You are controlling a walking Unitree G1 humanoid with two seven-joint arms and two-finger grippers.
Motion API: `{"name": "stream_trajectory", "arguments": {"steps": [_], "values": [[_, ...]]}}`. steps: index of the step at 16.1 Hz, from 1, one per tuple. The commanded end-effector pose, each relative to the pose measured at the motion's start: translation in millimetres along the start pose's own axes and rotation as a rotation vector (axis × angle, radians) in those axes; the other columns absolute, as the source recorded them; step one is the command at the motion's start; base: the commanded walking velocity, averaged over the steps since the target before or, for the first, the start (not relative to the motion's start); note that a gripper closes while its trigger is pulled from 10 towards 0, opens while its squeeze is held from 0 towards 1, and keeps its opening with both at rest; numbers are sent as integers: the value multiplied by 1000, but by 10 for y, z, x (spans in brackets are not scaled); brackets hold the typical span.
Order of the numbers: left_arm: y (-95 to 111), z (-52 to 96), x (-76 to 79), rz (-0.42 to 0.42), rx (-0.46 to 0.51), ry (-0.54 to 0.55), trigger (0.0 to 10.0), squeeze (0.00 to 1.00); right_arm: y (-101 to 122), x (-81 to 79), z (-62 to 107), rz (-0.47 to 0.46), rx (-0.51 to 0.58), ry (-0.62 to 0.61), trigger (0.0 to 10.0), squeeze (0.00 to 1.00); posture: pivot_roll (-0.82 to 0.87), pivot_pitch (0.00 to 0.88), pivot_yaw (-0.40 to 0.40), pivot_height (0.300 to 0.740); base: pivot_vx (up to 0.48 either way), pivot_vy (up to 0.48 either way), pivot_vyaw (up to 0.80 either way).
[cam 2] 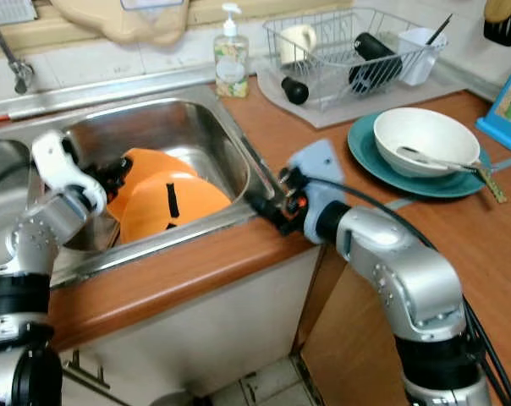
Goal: Kitchen organization
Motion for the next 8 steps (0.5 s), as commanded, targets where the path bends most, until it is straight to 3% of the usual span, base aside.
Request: {"name": "stream_trajectory", "arguments": {"steps": [1,2,4,5,6,7,8], "values": [[59,44,77,-91,43,-42,10000,1000,38,72,31,19,21,-61,10000,1000,-173,0,88,740,0,0,0],[81,58,110,-136,75,-46,10000,1000,43,92,34,36,32,-88,10000,1000,-173,0,88,740,0,0,0],[78,160,329,-287,188,-61,10000,1000,70,142,50,54,109,-229,10000,1000,-159,0,83,740,0,0,0],[-56,186,349,-382,120,-22,10000,1000,89,193,71,87,143,-327,10000,1000,-159,0,83,740,0,0,0],[-103,216,404,-359,121,-61,10000,141,69,186,76,81,135,-332,10000,1000,-155,0,80,740,0,0,0],[-165,290,474,-397,154,-83,10000,0,-2,164,87,23,115,-338,10000,1000,-155,0,76,740,0,0,0],[-213,341,519,-437,178,-89,10000,0,-33,151,102,0,123,-353,10000,1000,-154,0,75,740,0,0,0]]}}
Point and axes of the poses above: a point about 5 cm out from each wrist's last joint towards the gripper, its own z axis pointing back from the gripper into the wrist, its own y axis along the axis of the wrist's last joint, x = y × z, the point moved 3 cm from there along -z, pointing out of the wrist towards the gripper
